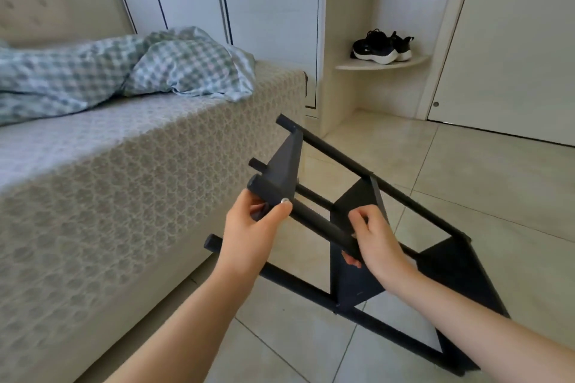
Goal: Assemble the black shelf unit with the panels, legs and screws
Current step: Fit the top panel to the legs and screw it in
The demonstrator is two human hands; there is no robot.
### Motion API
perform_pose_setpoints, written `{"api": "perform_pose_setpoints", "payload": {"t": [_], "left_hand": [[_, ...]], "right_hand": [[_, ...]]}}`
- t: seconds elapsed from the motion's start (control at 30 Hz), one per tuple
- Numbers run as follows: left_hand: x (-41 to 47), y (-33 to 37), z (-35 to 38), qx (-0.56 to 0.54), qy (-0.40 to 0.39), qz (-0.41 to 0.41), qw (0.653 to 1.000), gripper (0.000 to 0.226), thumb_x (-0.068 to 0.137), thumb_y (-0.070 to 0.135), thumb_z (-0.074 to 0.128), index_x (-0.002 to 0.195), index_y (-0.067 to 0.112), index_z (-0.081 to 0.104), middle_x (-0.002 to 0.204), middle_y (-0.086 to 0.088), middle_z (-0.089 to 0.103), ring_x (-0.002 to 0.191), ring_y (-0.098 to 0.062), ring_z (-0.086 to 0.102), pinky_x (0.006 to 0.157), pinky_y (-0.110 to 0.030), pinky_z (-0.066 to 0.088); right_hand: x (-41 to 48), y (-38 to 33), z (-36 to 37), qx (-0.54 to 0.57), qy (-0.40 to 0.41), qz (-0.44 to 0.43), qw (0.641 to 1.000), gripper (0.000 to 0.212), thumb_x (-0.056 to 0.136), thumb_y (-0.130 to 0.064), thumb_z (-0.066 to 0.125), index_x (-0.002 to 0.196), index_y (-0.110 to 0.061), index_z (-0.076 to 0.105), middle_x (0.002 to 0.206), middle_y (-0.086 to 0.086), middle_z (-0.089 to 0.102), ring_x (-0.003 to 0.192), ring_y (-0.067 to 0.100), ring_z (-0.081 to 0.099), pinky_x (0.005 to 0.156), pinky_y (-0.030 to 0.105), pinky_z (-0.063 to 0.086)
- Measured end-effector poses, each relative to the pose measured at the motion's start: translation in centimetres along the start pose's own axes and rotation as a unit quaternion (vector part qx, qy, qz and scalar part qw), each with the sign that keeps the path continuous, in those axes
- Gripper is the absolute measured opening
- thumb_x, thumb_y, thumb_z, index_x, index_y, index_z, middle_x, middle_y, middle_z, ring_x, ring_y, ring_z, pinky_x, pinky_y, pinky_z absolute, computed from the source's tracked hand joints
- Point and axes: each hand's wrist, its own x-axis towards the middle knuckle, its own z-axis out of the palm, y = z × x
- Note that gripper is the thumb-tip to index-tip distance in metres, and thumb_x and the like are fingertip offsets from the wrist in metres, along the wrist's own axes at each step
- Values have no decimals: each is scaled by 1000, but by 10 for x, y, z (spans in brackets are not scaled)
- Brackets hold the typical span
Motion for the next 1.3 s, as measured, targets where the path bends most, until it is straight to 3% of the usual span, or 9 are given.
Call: {"api": "perform_pose_setpoints", "payload": {"t": [0.13, 0.33, 0.5, 0.6, 0.67, 0.8, 0.97, 1.13, 1.3], "left_hand": [[-6, -53, -27, -13, -2, -68, 998, 30, 88, 30, 73, 116, 28, 63, 109, 10, 73, 107, -11, 67, 90, -29, 48], [-23, -126, -51, -27, -24, -165, 986, 26, 84, 24, 77, 108, 22, 68, 98, 8, 77, 93, -8, 72, 86, -30, 48], [-36, -174, -59, -42, -35, -224, 973, 41, 71, 31, 81, 107, 17, 70, 103, 4, 76, 103, -14, 70, 96, -38, 48], [-39, -195, -58, -56, -26, -253, 966, 33, 76, 24, 81, 106, 17, 71, 104, 4, 77, 105, -15, 69, 91, -33, 50], [-42, -207, -57, -65, -29, -269, 960, 42, 70, 28, 85, 109, 19, 71, 105, 4, 76, 108, -17, 68, 98, -37, 49], [-47, -226, -52, -86, -29, -287, 954, 54, 64, 31, 91, 113, 21, 70, 110, 4, 76, 113, -17, 66, 108, -41, 43], [-54, -239, -47, -120, -37, -286, 950, 72, 52, 41, 87, 118, 18, 68, 115, 2, 74, 116, -16, 65, 106, -38, 44], [-61, -257, -46, -134, -38, -292, 946, 49, 67, 26, 80, 113, 13, 67, 113, 1, 75, 113, -13, 67, 96, -32, 47], [-58, -263, -49, -127, -51, -281, 950, 50, 67, 22, 80, 114, 13, 68, 114, -1, 75, 113, -14, 67, 97, -33, 48]], "right_hand": [[-2, 30, 26, -86, -20, -8, 996, 16, 104, -32, 37, 113, -19, 43, 77, 16, 59, 46, 6, 57, 48, 15, 44], [-12, 82, 50, -174, -42, 7, 984, 15, 103, -36, 35, 109, -25, 43, 69, 7, 63, 50, 10, 60, 52, 21, 49], [-18, 113, 62, -235, -69, 32, 969, 12, 102, -40, 34, 107, -30, 40, 65, 7, 64, 57, 24, 66, 61, 44, 58], [-21, 126, 65, -267, -81, 39, 960, 11, 103, -39, 32, 107, -30, 38, 65, 5, 65, 58, 19, 66, 68, 44, 58], [-23, 133, 67, -288, -89, 40, 953, 13, 103, -38, 31, 107, -28, 38, 65, 4, 66, 57, 16, 65, 67, 41, 58], [-26, 145, 66, -317, -101, 34, 942, 15, 103, -40, 28, 108, -28, 37, 64, 0, 64, 57, 9, 63, 65, 33, 56], [-31, 156, 65, -302, -104, 38, 947, 13, 102, -41, 30, 100, -31, 38, 67, -1, 61, 58, 10, 68, 67, 41, 57], [-37, 167, 68, -303, -87, 40, 948, 12, 102, -43, 32, 95, -36, 38, 65, 5, 63, 54, 9, 68, 66, 46, 56], [-37, 170, 67, -328, -94, 25, 940, 10, 102, -41, 30, 93, -39, 34, 64, 4, 65, 52, 2, 65, 65, 44, 53]]}}
